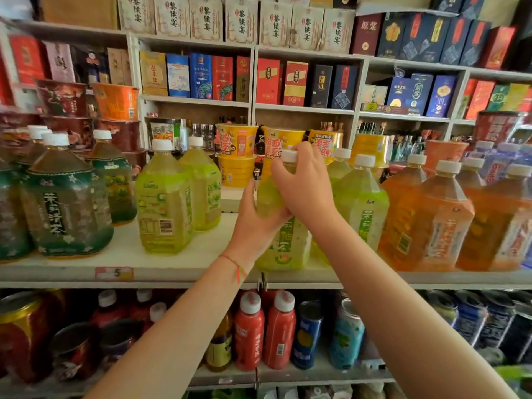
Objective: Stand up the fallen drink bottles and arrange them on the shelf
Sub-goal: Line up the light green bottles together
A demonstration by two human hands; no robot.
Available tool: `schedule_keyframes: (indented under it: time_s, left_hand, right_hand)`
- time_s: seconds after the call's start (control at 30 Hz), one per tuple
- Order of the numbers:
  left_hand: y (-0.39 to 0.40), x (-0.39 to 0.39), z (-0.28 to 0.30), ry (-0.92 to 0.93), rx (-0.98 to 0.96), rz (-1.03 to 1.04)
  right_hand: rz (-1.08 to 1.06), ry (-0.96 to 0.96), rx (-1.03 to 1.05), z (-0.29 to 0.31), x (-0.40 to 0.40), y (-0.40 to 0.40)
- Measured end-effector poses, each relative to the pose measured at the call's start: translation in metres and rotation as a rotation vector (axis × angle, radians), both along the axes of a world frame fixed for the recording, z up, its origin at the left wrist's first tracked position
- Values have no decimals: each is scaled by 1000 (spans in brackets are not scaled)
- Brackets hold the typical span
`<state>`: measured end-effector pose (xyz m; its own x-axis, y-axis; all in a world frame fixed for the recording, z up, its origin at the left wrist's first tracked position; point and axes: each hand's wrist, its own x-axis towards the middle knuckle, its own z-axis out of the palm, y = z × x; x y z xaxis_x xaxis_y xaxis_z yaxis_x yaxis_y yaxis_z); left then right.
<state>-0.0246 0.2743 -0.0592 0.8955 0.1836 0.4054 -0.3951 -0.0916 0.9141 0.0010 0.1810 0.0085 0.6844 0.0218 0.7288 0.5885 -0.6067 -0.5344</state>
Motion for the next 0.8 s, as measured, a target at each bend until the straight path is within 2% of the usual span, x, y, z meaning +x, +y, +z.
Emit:
schedule_keyframes:
  time_s: [0.33, 0.63, 0.8]
  left_hand:
    - [-26, 9, -3, -32, -20, 22]
    - [-30, 8, -7, -34, -37, 44]
    - [-27, 9, -9, -36, -26, 39]
  right_hand:
    - [34, 36, 30, -2, -4, -20]
    - [37, -30, 65, -9, -3, -20]
    - [89, 19, 135, -7, -4, -23]
